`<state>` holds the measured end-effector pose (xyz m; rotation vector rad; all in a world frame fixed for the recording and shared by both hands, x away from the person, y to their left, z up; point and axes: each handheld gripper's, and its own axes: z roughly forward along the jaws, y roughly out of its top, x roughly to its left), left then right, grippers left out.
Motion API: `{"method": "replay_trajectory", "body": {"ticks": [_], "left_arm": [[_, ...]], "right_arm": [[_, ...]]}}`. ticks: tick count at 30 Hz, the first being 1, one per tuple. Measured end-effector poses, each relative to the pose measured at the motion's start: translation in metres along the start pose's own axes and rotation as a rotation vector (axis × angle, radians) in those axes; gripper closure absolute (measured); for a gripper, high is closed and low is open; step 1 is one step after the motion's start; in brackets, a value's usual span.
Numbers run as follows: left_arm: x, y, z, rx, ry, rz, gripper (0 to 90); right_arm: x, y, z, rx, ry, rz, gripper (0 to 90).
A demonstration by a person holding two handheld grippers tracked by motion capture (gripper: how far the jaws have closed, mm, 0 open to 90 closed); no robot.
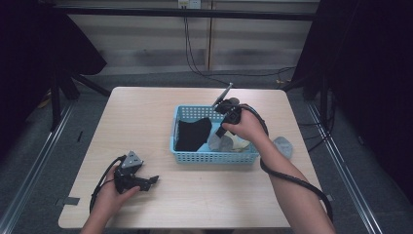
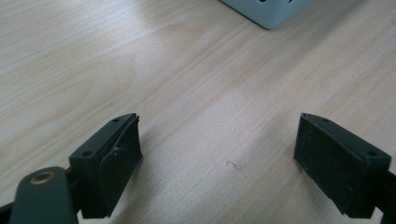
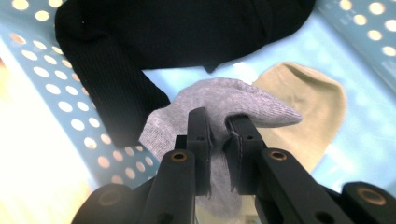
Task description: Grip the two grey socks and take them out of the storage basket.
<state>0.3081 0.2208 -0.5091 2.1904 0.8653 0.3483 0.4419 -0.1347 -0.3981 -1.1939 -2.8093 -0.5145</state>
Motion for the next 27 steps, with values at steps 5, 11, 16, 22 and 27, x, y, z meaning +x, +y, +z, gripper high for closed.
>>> {"method": "replay_trajectory", "body": {"ticks": [5,11,16,22,27], "left_arm": [[0.0,0.0,0.0,0.0,0.0,0.0,14.1],[0.0,0.0,0.0,0.001,0.0,0.0,14.1],[0.0,0.0,0.0,0.0,-0.001,0.0,14.1],[0.0,0.0,0.0,0.0,0.0,0.0,14.1],[0.0,0.0,0.0,0.0,-0.001,0.0,14.1]], "right_arm": [[-0.003,0.0,-0.016,-0.01,-0.009,0.003,80.3],[-0.005,0.0,-0.025,-0.013,-0.014,0.004,80.3],[-0.006,-0.001,-0.03,-0.009,-0.011,0.001,80.3],[-0.008,-0.003,-0.041,-0.011,-0.021,-0.004,80.3],[-0.01,-0.006,-0.049,0.001,-0.031,-0.001,80.3]]}}
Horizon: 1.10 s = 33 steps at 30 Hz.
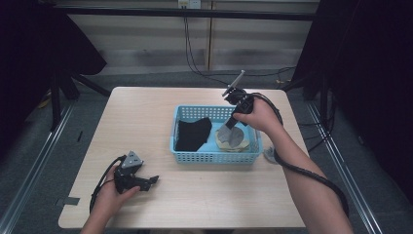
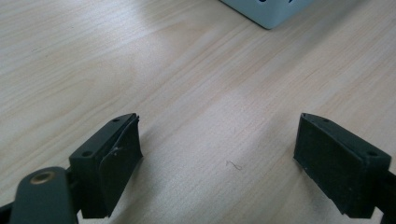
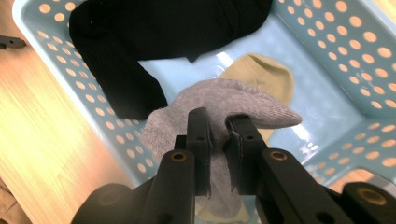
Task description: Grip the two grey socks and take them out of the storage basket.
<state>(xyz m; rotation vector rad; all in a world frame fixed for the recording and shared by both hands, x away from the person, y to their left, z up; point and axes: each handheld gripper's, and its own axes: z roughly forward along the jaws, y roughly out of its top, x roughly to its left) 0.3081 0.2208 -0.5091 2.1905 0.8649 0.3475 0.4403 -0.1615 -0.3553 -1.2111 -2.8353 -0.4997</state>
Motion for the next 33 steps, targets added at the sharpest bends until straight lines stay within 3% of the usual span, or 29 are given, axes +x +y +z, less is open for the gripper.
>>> {"method": "replay_trajectory", "body": {"ticks": [11,33], "left_arm": [[0.0,0.0,0.0,0.002,-0.002,0.001,14.1],[0.0,0.0,0.0,0.003,-0.002,0.001,14.1]], "right_arm": [[-0.006,-0.006,-0.017,-0.004,-0.016,0.012,80.3],[-0.024,-0.025,-0.048,-0.065,-0.039,0.054,80.3]]}}
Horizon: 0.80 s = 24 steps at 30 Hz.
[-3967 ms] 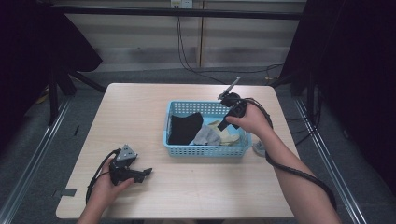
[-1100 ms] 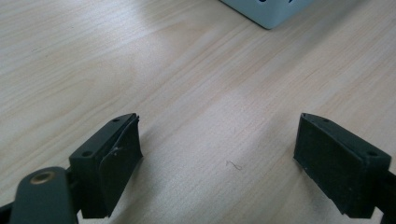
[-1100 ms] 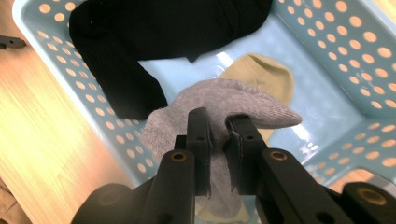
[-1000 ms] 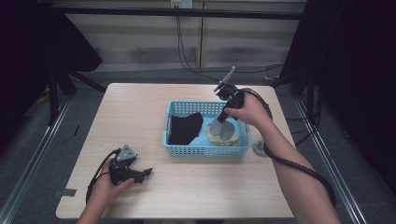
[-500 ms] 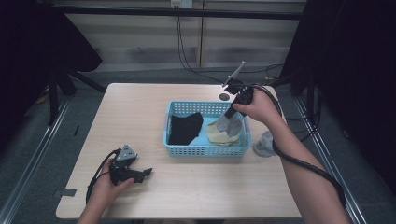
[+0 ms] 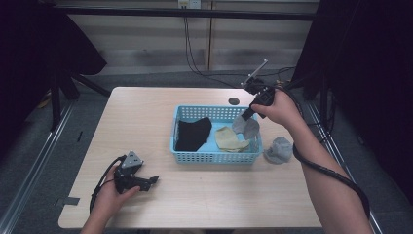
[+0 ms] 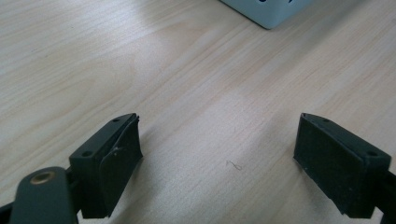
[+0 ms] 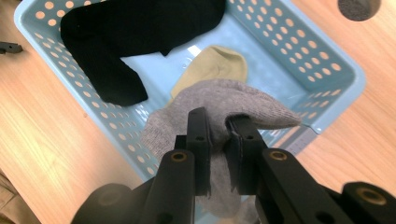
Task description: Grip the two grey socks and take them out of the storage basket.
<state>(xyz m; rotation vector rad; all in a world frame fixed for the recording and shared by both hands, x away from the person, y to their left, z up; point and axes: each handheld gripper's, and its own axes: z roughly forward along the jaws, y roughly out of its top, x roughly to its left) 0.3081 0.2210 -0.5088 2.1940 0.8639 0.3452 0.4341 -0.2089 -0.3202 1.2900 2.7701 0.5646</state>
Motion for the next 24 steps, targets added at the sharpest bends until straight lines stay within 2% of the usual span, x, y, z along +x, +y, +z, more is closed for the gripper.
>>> {"method": "replay_trajectory", "body": {"ticks": [12,24], "left_arm": [[0.0,0.0,0.0,0.0,0.0,0.0,14.1],[0.0,0.0,0.0,-0.001,0.001,0.0,14.1]], "right_arm": [[-0.01,-0.01,-0.013,-0.002,-0.022,0.023,80.3],[-0.028,-0.029,-0.02,-0.005,-0.042,0.055,80.2]]}}
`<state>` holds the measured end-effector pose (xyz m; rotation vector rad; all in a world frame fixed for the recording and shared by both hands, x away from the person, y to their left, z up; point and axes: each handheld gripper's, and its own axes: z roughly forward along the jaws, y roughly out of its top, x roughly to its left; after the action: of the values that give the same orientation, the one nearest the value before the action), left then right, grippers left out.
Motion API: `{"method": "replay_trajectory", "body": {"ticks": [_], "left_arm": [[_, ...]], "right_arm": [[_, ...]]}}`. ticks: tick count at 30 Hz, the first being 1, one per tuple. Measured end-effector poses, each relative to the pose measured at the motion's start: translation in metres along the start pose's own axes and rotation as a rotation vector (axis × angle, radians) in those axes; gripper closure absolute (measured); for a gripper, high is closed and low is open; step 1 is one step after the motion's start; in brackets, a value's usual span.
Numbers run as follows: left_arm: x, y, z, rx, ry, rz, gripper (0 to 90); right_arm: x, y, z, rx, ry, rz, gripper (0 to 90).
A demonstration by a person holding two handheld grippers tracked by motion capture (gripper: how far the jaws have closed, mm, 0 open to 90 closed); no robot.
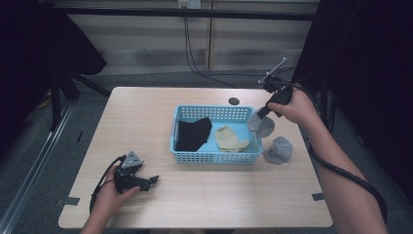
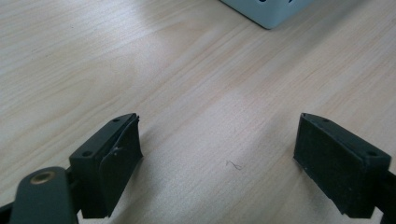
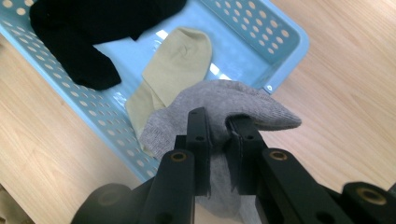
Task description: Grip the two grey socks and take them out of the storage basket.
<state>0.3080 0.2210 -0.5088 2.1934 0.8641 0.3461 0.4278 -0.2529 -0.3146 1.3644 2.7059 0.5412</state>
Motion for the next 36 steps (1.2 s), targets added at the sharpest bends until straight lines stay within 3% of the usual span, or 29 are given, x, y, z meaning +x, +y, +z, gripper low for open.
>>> {"method": "replay_trajectory", "body": {"ticks": [22,36], "left_arm": [[0.0,0.0,0.0,-0.002,0.004,0.001,14.2],[0.0,0.0,0.0,-0.004,0.004,0.001,14.2]], "right_arm": [[-0.025,-0.024,-0.003,0.003,-0.017,0.051,80.1],[-0.036,-0.036,0.009,0.025,-0.031,0.067,79.8]]}}
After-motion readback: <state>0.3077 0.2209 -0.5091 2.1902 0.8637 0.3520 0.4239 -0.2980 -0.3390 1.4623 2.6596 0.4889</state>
